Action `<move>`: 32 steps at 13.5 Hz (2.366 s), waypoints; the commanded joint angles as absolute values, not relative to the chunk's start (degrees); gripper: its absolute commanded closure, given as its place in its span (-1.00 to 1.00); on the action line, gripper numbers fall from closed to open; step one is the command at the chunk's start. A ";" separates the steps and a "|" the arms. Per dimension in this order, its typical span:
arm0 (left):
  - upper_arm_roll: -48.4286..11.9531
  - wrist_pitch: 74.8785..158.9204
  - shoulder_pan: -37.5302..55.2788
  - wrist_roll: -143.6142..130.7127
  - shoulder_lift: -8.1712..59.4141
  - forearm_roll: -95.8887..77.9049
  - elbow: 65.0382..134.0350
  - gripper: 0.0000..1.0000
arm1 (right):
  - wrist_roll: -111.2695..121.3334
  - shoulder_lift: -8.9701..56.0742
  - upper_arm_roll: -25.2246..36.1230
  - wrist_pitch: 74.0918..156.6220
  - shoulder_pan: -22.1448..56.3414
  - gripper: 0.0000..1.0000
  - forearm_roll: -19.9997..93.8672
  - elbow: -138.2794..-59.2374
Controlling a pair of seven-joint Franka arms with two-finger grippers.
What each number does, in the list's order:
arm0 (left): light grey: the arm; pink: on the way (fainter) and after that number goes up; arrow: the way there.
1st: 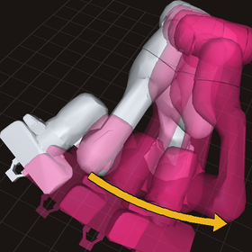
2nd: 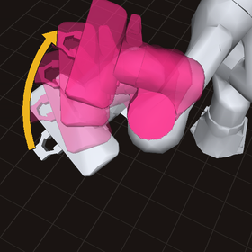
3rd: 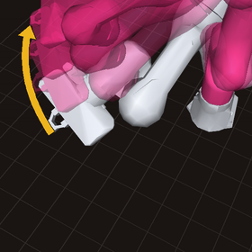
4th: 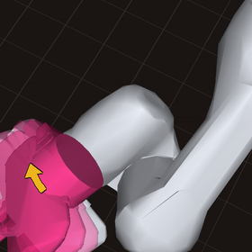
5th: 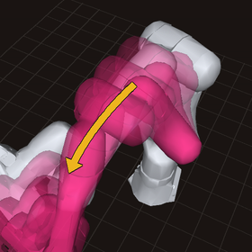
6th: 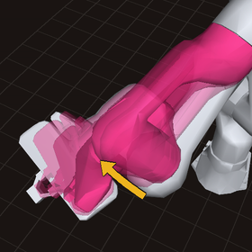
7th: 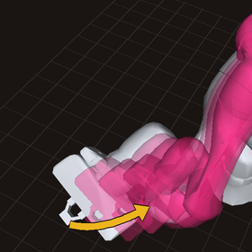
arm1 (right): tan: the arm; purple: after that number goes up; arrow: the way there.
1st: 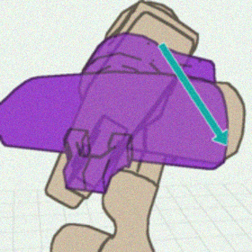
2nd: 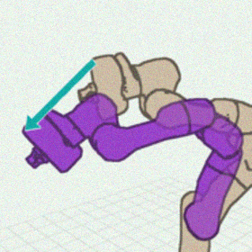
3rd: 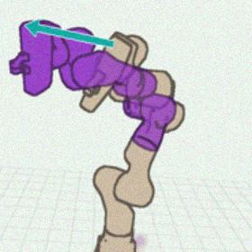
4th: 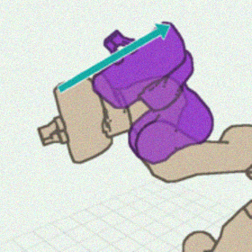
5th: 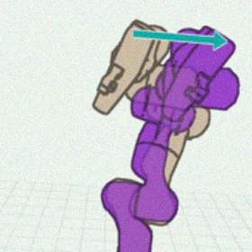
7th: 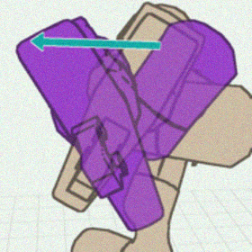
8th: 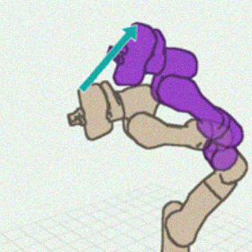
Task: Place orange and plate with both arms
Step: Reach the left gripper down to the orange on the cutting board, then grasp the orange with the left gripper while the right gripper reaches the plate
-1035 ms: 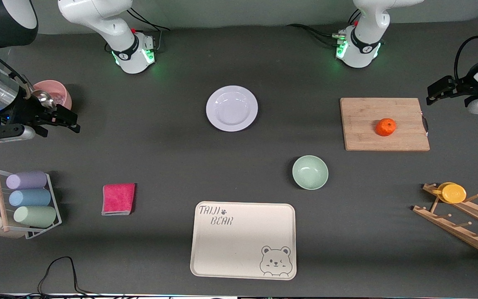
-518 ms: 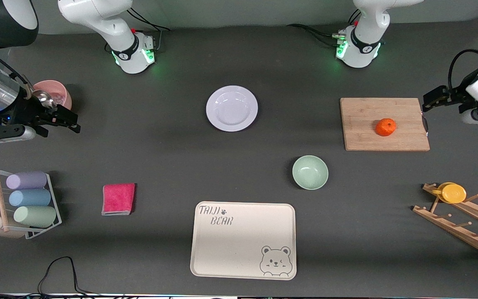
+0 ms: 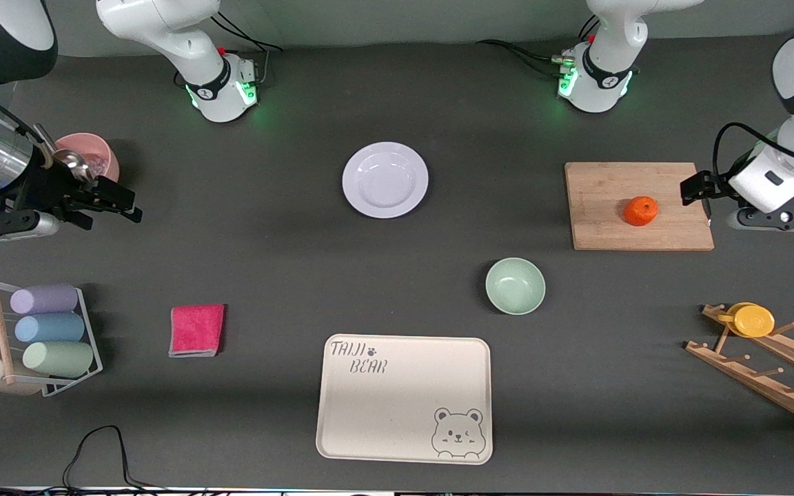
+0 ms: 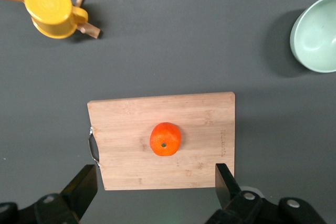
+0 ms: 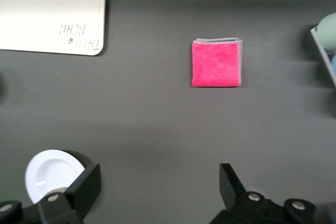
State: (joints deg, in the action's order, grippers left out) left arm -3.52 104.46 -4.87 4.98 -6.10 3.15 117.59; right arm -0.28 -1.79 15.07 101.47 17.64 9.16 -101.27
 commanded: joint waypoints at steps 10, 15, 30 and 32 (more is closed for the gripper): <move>-0.97 129.99 -6.68 5.54 -10.11 3.16 143.96 -1.00 | 0.09 12.12 15.29 110.83 18.02 -1.00 28.52 -100.72; -0.88 142.10 -6.86 5.45 -9.85 3.16 152.21 -1.00 | 0.44 14.24 15.64 110.04 17.93 -1.00 42.86 -101.42; -0.88 164.53 -7.82 4.92 -0.97 0.88 160.93 -0.98 | 32.59 13.44 17.40 96.44 15.38 -1.00 81.39 -129.98; -0.97 164.53 -7.73 4.92 -0.79 0.88 161.01 -0.56 | 36.89 13.54 17.31 96.06 15.90 -1.00 84.96 -134.27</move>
State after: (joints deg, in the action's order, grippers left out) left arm -0.78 162.93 -7.61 4.97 -0.03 1.43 159.26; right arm 32.27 15.05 17.02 96.75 15.27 80.89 -129.63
